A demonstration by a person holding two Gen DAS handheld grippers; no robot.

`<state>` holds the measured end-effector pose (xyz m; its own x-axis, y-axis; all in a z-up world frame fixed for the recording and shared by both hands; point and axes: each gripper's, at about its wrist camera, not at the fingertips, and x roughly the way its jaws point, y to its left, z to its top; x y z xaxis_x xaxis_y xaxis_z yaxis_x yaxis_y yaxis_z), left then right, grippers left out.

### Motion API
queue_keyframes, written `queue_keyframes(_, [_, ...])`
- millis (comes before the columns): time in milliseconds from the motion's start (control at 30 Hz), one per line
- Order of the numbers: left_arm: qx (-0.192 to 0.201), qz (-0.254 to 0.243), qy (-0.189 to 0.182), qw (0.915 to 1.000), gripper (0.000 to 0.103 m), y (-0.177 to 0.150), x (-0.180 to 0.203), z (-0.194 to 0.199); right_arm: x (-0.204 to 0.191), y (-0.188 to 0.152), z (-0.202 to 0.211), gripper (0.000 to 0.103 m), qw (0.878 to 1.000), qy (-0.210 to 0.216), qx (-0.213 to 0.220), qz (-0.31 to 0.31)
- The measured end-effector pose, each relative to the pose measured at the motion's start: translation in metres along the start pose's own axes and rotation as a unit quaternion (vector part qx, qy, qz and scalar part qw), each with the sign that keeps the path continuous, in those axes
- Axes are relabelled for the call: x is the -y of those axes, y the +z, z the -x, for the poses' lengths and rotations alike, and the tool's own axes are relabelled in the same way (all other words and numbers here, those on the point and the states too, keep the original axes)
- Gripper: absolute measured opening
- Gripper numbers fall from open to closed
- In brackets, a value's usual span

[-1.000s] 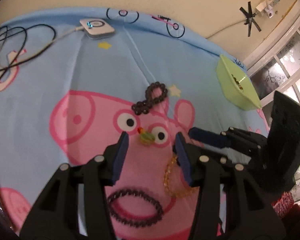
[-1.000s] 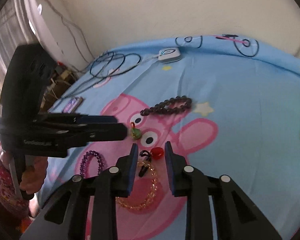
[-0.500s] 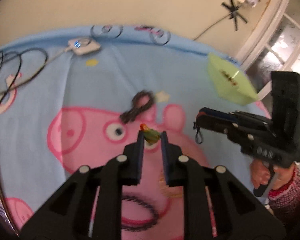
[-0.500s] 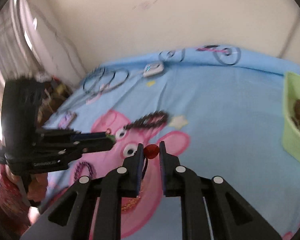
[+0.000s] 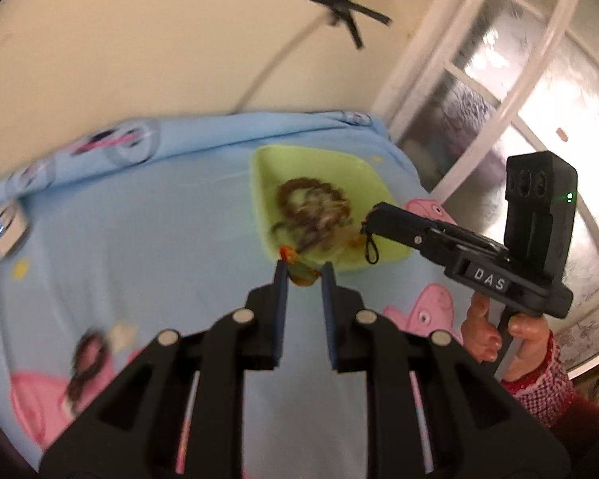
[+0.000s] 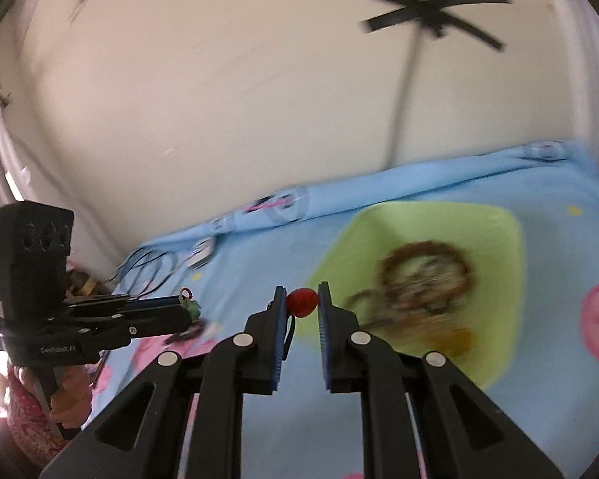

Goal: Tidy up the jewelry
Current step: 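Carry the green charm and red hair tie with both tools into the basket, open both, then grasp the dark purple bead bracelet with both tools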

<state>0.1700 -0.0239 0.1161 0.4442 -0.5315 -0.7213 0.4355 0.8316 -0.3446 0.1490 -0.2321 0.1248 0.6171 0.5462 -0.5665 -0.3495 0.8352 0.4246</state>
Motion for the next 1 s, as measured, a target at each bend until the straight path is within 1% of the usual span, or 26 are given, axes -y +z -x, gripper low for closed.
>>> queue_keyframes(167, [-0.021, -0.034, 0.011, 0.9991, 0.016, 0.033, 0.029, -0.051, 0.042, 0.011, 0.002, 0.000, 0.999, -0.016, 0.001, -0.033])
queue_keyframes(200, [-0.025, -0.037, 0.016, 0.9989, 0.018, 0.038, 0.032, -0.061, 0.047, 0.012, 0.000, 0.000, 0.999, -0.016, 0.001, -0.036])
queue_keyframes(233, [-0.034, -0.035, 0.021, 0.9986, 0.022, 0.040, 0.033, -0.068, 0.051, 0.016, -0.005, 0.001, 0.999, -0.023, -0.002, -0.037])
queue_keyframes(267, [-0.051, -0.023, 0.038, 0.9977, 0.031, 0.044, 0.031, -0.081, 0.056, 0.019, -0.010, 0.012, 0.998, -0.040, -0.007, -0.038])
queue_keyframes(300, [-0.060, -0.008, 0.050, 0.9969, 0.031, 0.047, 0.028, -0.087, 0.056, 0.020, -0.013, 0.014, 0.998, -0.051, -0.006, -0.042])
queue_keyframes(333, [-0.061, 0.001, 0.048, 0.9970, 0.031, 0.047, 0.024, -0.086, 0.057, 0.021, -0.013, 0.014, 0.997, -0.054, 0.003, -0.047])
queue_keyframes(400, [-0.046, 0.016, 0.035, 0.9982, 0.031, 0.049, 0.019, -0.076, 0.056, 0.021, -0.009, 0.014, 0.998, -0.042, 0.014, -0.054])
queue_keyframes(467, [-0.032, 0.018, 0.037, 0.9986, 0.031, 0.045, 0.015, -0.060, 0.053, 0.017, 0.001, 0.014, 0.997, -0.037, 0.027, -0.058])
queue_keyframes(533, [-0.025, 0.019, 0.042, 0.9986, 0.031, 0.039, 0.012, -0.045, 0.050, 0.010, 0.005, 0.014, 0.997, -0.029, 0.029, -0.062])
queue_keyframes(600, [-0.018, 0.024, 0.045, 0.9985, 0.031, 0.027, 0.007, -0.029, 0.045, -0.001, 0.009, 0.014, 0.997, -0.015, 0.029, -0.067])
queue_keyframes(700, [-0.013, 0.028, 0.052, 0.9982, 0.031, -0.002, -0.002, -0.002, 0.029, -0.021, 0.013, 0.014, 0.997, 0.007, 0.025, -0.066])
queue_keyframes(800, [-0.003, 0.054, 0.053, 0.9971, 0.031, -0.039, -0.025, 0.033, 0.003, -0.043, 0.007, 0.014, 0.998, 0.035, 0.007, -0.055])
queue_keyframes(833, [0.002, 0.062, 0.060, 0.9963, 0.031, -0.051, -0.033, 0.045, -0.007, -0.050, 0.004, 0.014, 0.998, 0.041, 0.000, -0.048])
queue_keyframes(933, [0.024, 0.088, 0.099, 0.9910, 0.031, -0.094, -0.065, 0.089, -0.044, -0.075, -0.015, 0.014, 0.997, 0.064, -0.038, -0.022])
queue_keyframes(1000, [0.035, 0.110, 0.132, 0.9845, 0.031, -0.125, -0.088, 0.117, -0.064, -0.089, -0.029, 0.014, 0.995, 0.079, -0.063, -0.013])
